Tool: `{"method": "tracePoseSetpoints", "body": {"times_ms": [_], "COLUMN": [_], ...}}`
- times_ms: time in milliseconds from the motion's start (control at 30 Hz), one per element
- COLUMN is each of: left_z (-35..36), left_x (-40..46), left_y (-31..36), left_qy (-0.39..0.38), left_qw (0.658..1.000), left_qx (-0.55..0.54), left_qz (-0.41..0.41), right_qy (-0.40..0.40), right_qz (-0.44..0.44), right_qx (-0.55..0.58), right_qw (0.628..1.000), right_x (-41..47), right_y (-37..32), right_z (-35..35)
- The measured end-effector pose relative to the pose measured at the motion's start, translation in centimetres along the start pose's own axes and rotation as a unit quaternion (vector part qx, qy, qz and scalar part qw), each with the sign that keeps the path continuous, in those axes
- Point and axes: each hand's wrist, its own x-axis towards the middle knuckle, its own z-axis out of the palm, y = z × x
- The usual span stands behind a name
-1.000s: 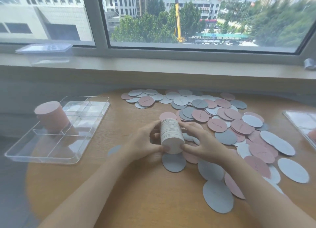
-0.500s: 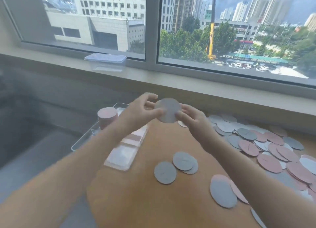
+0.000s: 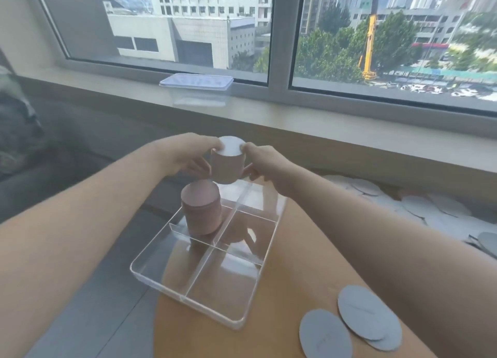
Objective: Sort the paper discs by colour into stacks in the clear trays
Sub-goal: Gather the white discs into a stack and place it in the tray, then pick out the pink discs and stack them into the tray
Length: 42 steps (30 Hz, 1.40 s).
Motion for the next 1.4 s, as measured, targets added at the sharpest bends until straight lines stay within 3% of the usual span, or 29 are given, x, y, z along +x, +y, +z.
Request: {"method": "tracePoseSetpoints", "body": {"times_ms": [133, 267, 467, 633, 800, 900, 1033, 1200, 1400], "left_z": [0.4, 1.2, 0.9, 0.2, 0.3, 2.6, 8.1, 18.2, 29.4], "left_x": [2.1, 3.1, 2.8, 0.1, -4.0, -7.6, -12.5, -18.5, -22.3], "left_y": [-1.4, -2.2, -2.1, -1.1, -0.2, 1.2, 2.7, 2.4, 0.1], "left_qy": [-0.028, -0.020, -0.006, 0.035, 0.126, 0.138, 0.106, -0.011, -0.101], "left_qw": [0.999, 0.993, 0.995, 0.998, 0.982, 0.968, 0.935, 0.891, 0.844], "left_qx": [0.020, 0.110, 0.096, 0.054, 0.108, 0.137, 0.127, 0.109, 0.128], "left_qz": [-0.018, -0.031, -0.023, 0.020, 0.093, 0.161, 0.314, 0.441, 0.511], "right_qy": [-0.017, -0.005, 0.030, 0.067, 0.069, 0.088, 0.122, 0.149, 0.185], "right_qz": [0.016, 0.001, -0.021, -0.063, -0.089, -0.086, -0.078, -0.063, -0.063], "right_qx": [-0.057, -0.158, -0.150, -0.159, -0.221, -0.246, -0.241, -0.243, -0.308], "right_qw": [0.998, 0.987, 0.988, 0.983, 0.969, 0.961, 0.960, 0.956, 0.931], "right_x": [2.1, 3.4, 2.9, -0.9, -8.3, -13.4, -20.5, -29.5, -37.9], "right_y": [1.3, 2.6, 3.6, 3.7, 5.5, 7.5, 11.2, 16.1, 21.4], "right_z": [1.1, 2.0, 2.2, -0.3, -4.0, -6.5, -9.5, -11.7, -12.7]}}
